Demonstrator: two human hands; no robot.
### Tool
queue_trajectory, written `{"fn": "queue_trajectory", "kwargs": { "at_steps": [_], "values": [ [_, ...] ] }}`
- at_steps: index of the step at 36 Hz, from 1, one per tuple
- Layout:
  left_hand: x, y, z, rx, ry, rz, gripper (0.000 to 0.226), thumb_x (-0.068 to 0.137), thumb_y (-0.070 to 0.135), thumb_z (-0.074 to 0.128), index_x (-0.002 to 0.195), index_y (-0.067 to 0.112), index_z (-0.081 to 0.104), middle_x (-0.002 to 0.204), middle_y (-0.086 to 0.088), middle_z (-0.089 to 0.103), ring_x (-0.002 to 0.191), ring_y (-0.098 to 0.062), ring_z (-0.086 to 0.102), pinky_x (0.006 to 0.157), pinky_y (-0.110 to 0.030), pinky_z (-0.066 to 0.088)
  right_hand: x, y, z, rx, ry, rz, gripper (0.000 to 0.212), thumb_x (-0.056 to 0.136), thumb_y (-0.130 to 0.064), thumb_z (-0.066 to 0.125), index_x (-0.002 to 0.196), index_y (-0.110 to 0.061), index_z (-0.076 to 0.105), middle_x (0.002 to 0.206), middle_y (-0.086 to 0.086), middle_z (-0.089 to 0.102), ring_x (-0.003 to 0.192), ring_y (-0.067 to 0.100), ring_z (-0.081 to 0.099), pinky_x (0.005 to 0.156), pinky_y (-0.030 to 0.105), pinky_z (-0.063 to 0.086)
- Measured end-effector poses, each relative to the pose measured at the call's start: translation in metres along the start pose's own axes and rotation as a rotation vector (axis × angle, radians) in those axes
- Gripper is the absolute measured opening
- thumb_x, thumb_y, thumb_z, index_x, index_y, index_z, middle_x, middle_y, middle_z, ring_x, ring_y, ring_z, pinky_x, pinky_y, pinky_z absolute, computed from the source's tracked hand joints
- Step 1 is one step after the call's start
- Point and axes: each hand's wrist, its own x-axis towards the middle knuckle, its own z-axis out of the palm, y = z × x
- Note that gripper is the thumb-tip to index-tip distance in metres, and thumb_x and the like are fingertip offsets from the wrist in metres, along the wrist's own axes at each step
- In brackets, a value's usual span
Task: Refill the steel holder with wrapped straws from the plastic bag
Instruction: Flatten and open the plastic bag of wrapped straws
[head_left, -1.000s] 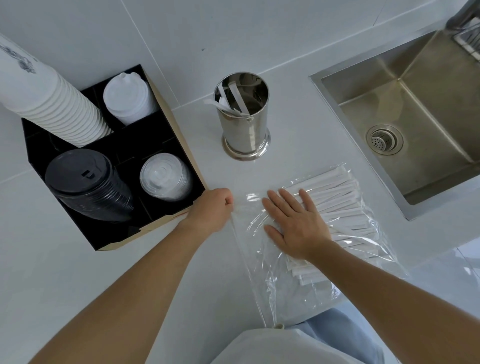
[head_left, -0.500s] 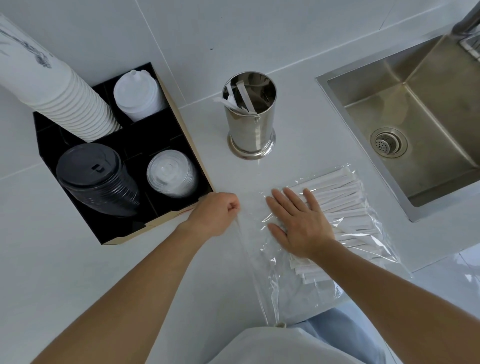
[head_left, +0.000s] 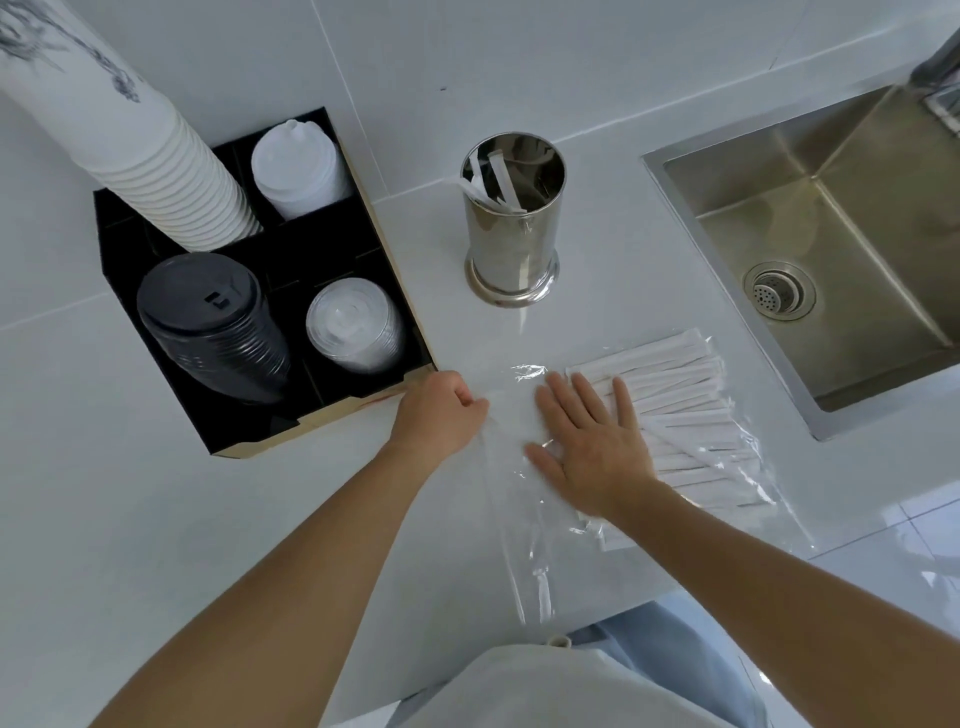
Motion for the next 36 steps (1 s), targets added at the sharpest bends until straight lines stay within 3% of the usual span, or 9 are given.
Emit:
{"fn": "queue_trajectory", "kwargs": {
  "at_steps": [4, 10, 14, 16, 19, 22, 26, 31, 36],
  "values": [
    [-0.001, -0.005, 0.0, -0.002, -0.014, 0.016, 0.005, 0.081, 0.013, 0.062, 0.077, 0.014, 0.065, 0.077, 0.001, 0.064, 0.073, -0.02, 0.061, 0.06, -0.027, 0.046, -0.016, -0.01, 0.011, -0.034, -0.04, -0.004, 0.085, 0.086, -0.074, 0.002, 0.155, -0.025, 0.003, 0.164, -0.003, -0.003, 0.149, 0.023, -0.01, 0.112, 0.057, -0.018],
    [-0.009, -0.018, -0.01, -0.134, -0.036, 0.026, 0.015, 0.081, 0.003, 0.062, 0.074, 0.017, 0.063, 0.062, 0.001, 0.063, 0.051, -0.01, 0.06, 0.038, -0.014, 0.039, -0.016, -0.009, 0.016, -0.057, -0.042, -0.007, 0.086, 0.086, -0.075, 0.002, 0.155, -0.024, 0.005, 0.164, -0.002, 0.001, 0.15, 0.024, -0.006, 0.113, 0.059, -0.016],
    [-0.016, -0.014, -0.004, -0.24, -0.023, -0.016, 0.006, 0.084, 0.015, 0.063, 0.079, 0.018, 0.063, 0.065, -0.005, 0.066, 0.044, -0.001, 0.057, 0.038, -0.014, 0.038, -0.016, -0.01, 0.016, -0.059, -0.046, 0.006, 0.086, 0.086, -0.075, 0.003, 0.155, -0.024, 0.005, 0.164, -0.003, 0.002, 0.15, 0.024, -0.004, 0.113, 0.059, -0.016],
    [-0.021, -0.01, 0.002, -0.273, -0.023, -0.044, 0.006, 0.081, 0.023, 0.068, 0.086, 0.02, 0.065, 0.072, -0.005, 0.068, 0.054, -0.008, 0.062, 0.042, -0.015, 0.04, -0.016, -0.01, 0.016, -0.062, -0.048, 0.007, 0.086, 0.086, -0.075, 0.003, 0.155, -0.024, 0.003, 0.164, -0.003, 0.001, 0.15, 0.024, -0.005, 0.112, 0.058, -0.018],
    [-0.028, -0.008, 0.009, -0.26, -0.029, -0.055, 0.014, 0.079, 0.015, 0.069, 0.09, 0.022, 0.066, 0.076, -0.003, 0.067, 0.07, -0.02, 0.066, 0.048, -0.019, 0.044, -0.016, -0.008, 0.014, -0.038, -0.048, -0.015, 0.087, 0.084, -0.077, 0.0, 0.155, -0.027, 0.0, 0.164, -0.005, -0.005, 0.15, 0.022, -0.009, 0.112, 0.056, -0.019],
    [-0.03, -0.014, 0.007, -0.289, -0.03, -0.088, 0.016, 0.077, 0.008, 0.064, 0.082, 0.023, 0.066, 0.07, -0.002, 0.067, 0.061, -0.017, 0.062, 0.039, -0.014, 0.04, -0.019, 0.0, 0.007, 0.017, 0.0, -0.036, 0.079, 0.088, -0.072, 0.004, 0.155, -0.03, 0.008, 0.164, -0.005, 0.001, 0.15, 0.021, -0.003, 0.115, 0.054, -0.013],
    [-0.029, -0.026, 0.001, -0.305, -0.035, -0.118, 0.021, 0.077, 0.002, 0.066, 0.075, 0.023, 0.067, 0.08, -0.011, 0.07, 0.065, -0.022, 0.064, 0.052, -0.023, 0.048, -0.027, 0.018, 0.004, -0.019, -0.012, 0.004, 0.069, 0.093, -0.061, 0.005, 0.155, -0.031, 0.005, 0.164, -0.005, -0.003, 0.15, 0.019, -0.005, 0.116, 0.057, -0.009],
    [-0.031, -0.037, 0.0, -0.348, 0.065, -0.147, 0.025, 0.084, 0.007, 0.062, 0.069, 0.027, 0.066, 0.062, -0.001, 0.068, 0.046, -0.001, 0.059, 0.042, -0.015, 0.044, -0.03, 0.024, 0.011, -0.069, -0.04, -0.01, 0.066, 0.095, -0.059, 0.001, 0.154, -0.031, -0.007, 0.163, -0.005, -0.015, 0.148, 0.018, -0.016, 0.116, 0.057, -0.009],
    [-0.044, -0.034, 0.007, -0.432, 0.106, -0.154, 0.013, 0.078, 0.025, 0.066, 0.074, 0.037, 0.065, 0.062, 0.008, 0.069, 0.055, -0.008, 0.066, 0.047, -0.02, 0.051, -0.03, 0.024, 0.015, -0.085, -0.028, 0.001, 0.066, 0.095, -0.06, -0.001, 0.155, -0.031, -0.006, 0.163, -0.005, -0.012, 0.149, 0.019, -0.015, 0.116, 0.057, -0.01]
  ]
}}
